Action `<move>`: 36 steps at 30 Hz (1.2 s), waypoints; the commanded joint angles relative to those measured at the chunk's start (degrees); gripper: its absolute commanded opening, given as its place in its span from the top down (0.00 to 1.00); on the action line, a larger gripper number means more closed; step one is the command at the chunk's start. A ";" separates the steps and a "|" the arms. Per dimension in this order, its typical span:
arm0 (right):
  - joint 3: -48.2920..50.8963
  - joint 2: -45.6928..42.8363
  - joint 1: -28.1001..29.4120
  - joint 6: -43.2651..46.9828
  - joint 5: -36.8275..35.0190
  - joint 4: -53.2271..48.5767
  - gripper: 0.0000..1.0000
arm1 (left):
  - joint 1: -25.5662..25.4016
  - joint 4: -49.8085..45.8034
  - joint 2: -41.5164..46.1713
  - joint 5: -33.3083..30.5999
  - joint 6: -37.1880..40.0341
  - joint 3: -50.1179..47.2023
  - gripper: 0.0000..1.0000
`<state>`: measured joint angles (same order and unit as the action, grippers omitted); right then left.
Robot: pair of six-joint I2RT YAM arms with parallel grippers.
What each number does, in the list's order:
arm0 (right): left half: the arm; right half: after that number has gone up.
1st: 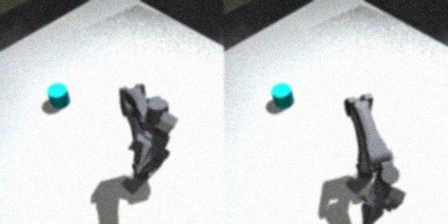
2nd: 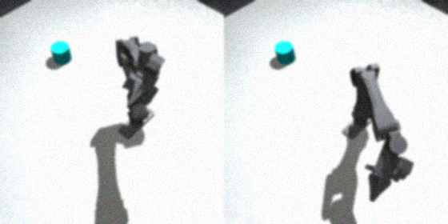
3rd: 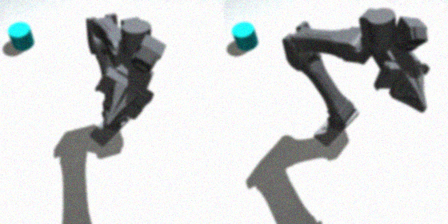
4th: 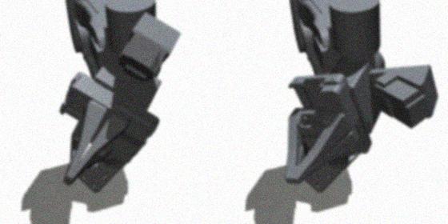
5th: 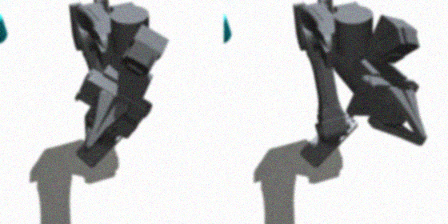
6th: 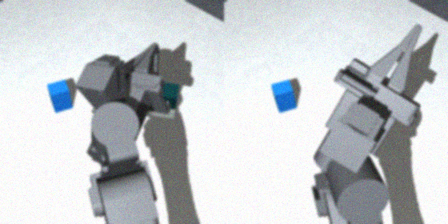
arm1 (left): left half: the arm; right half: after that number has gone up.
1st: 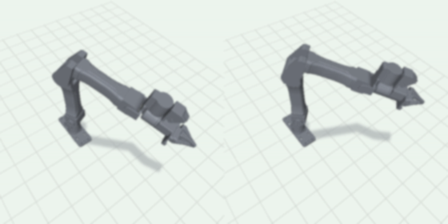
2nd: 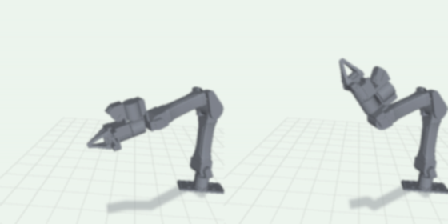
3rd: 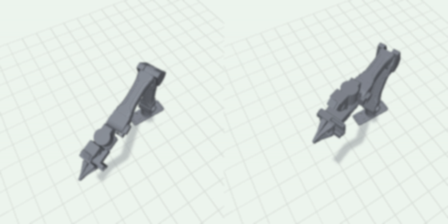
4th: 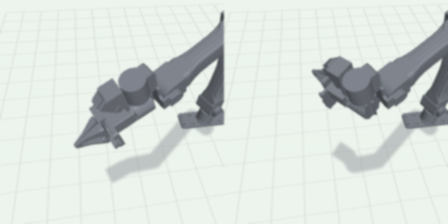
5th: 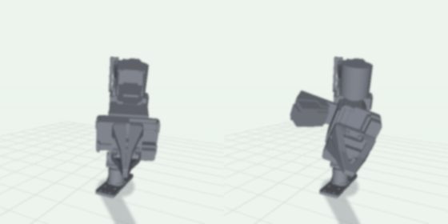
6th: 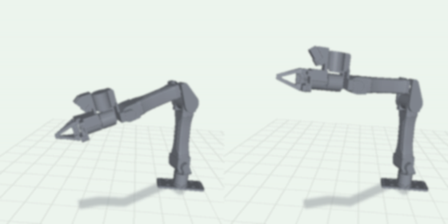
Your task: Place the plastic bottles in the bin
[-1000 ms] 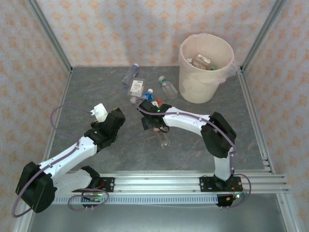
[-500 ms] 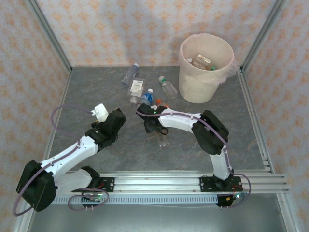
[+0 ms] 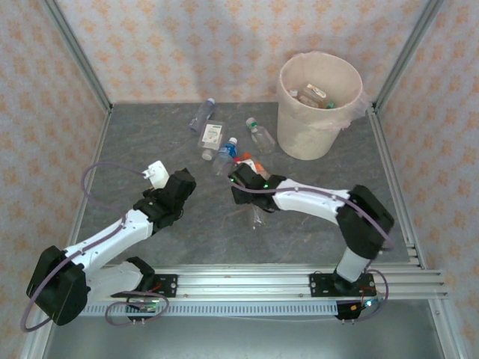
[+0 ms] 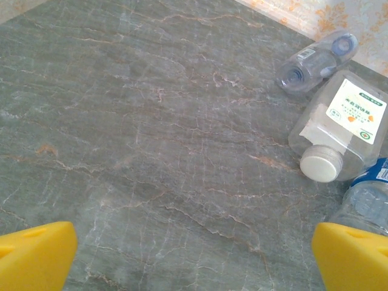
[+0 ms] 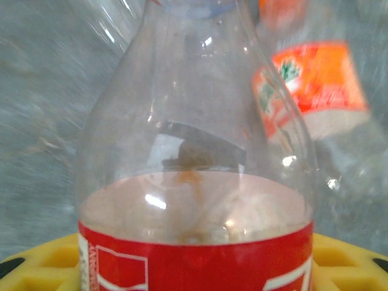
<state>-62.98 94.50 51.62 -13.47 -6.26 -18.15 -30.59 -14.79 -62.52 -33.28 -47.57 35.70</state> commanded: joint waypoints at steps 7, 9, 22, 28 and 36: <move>8.41 -14.17 -0.66 9.75 -10.19 24.29 0.48 | 0.79 2.25 0.20 5.41 -0.07 3.08 0.00; 9.24 -15.91 -1.87 10.71 -11.12 29.13 0.49 | 0.79 3.20 0.21 7.59 -0.03 3.63 0.00; 2.36 -21.64 -12.23 23.85 -2.76 41.23 0.52 | 0.79 4.46 0.39 11.59 -1.31 4.68 0.00; -6.77 -19.02 -19.25 24.29 0.70 39.44 0.52 | 0.79 3.77 0.89 11.42 -1.68 4.56 0.00; -17.31 -12.96 -27.94 23.96 0.37 38.22 0.53 | 0.79 3.05 2.23 10.03 -1.74 3.85 0.00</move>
<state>-77.69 79.53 25.89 10.17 -6.59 19.40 -30.57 -10.94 -61.60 -21.41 -48.21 39.38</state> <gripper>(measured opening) 0.531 0.995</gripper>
